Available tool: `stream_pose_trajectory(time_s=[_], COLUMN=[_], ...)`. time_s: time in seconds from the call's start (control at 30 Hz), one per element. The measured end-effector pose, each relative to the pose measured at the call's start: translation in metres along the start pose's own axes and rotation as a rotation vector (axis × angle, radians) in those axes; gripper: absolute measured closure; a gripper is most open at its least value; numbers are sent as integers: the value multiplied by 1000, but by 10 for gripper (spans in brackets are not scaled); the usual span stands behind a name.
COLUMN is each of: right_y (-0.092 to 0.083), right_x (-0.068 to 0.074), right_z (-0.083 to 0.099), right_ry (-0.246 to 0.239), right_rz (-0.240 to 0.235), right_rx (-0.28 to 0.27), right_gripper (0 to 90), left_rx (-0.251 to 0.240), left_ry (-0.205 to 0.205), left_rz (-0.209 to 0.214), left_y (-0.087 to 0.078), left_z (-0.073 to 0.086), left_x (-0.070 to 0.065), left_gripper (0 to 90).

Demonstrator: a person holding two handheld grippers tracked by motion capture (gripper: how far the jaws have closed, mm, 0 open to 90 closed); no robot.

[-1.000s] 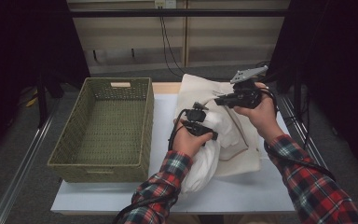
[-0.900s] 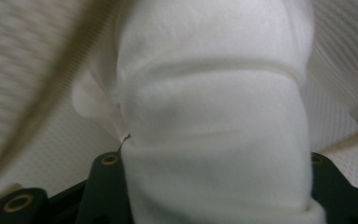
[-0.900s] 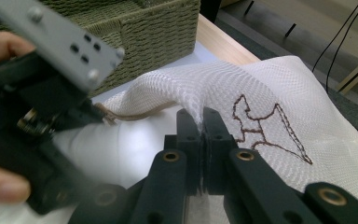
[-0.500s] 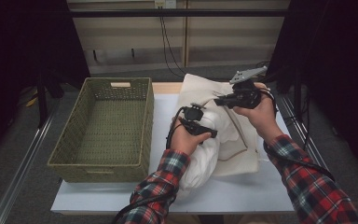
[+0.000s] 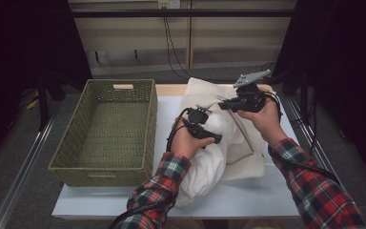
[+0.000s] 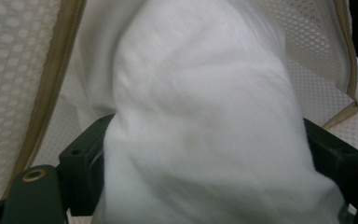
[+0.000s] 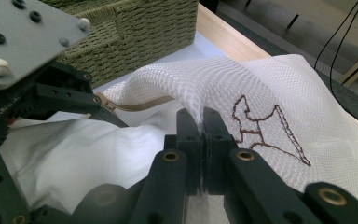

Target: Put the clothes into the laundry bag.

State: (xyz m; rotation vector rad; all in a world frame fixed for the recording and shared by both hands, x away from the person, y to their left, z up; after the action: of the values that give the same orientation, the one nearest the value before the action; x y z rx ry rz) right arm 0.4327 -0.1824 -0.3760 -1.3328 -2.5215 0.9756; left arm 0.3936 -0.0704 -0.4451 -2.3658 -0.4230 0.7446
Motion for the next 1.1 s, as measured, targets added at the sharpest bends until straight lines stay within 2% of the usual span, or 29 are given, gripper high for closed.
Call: stream_pose_trajectory(time_s=[0.1,0.13,0.2,0.27,0.33,0.4,0.5,0.57,0.63,0.7,0.8,0.83,0.97,1.0,1.03,1.1], right_y=[0,0,0,0,-1,-1,-2,-2,-3,-4,-4,-4,-5,-6,-6,-7], right_x=[-1,-1,-3,-4,-4,-5,-5,-5,-5,-5,-6,-6,-7,-7,-7,-7], right_z=[1,1,2,3,3,3,3,3,2,1,1,1,1,1,0,0], right_ry=[2,4,3,7,9,9,7,12,11,7,10,12,15,12,11,12], right_rz=[3,5,7,6,8,8,14,15,16,17,13,16,19,20,18,20], right_rx=[4,6,6,8,6,5,6,8,7,5,3,3,2,1,-3,-2], right_gripper=[884,884,884,884,884,884,884,884,884,884,884,884,884,884,884,884], left_rx=[1,6,2,1,21,26,29,37,40,45,62,61,107,109,109,111], left_ry=[13,9,26,19,34,11,-17,-19,-51,-89,-71,-79,-74,-92,-98,-101], left_rz=[-9,3,-20,-10,-25,-1,7,10,9,37,42,48,61,79,85,85], left_y=[-4,-6,-11,-16,-18,-16,-11,-6,0,6,15,19,28,32,33,35], left_z=[0,1,0,1,6,12,21,27,31,36,41,43,50,52,53,53], left_x=[-4,-7,-11,-13,-12,-10,-7,-5,-4,-6,-7,-9,-10,-11,-12,-12], left_gripper=[146,130,114,86,82,62,62,61,62,105,169,179,383,417,498,558])
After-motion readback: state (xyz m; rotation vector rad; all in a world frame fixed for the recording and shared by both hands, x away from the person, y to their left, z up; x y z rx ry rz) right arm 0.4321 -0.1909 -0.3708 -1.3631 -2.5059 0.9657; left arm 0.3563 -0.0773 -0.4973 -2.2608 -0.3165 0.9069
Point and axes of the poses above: each handheld gripper's, and its own axes: y roughly forward along the jaws, z roughly out of its underside, x roughly to its left, the point moved 7 cm from there along y, roughly forward along the jaws, and after that the axes turned 15 degrees about z, right-handed, at the moved point
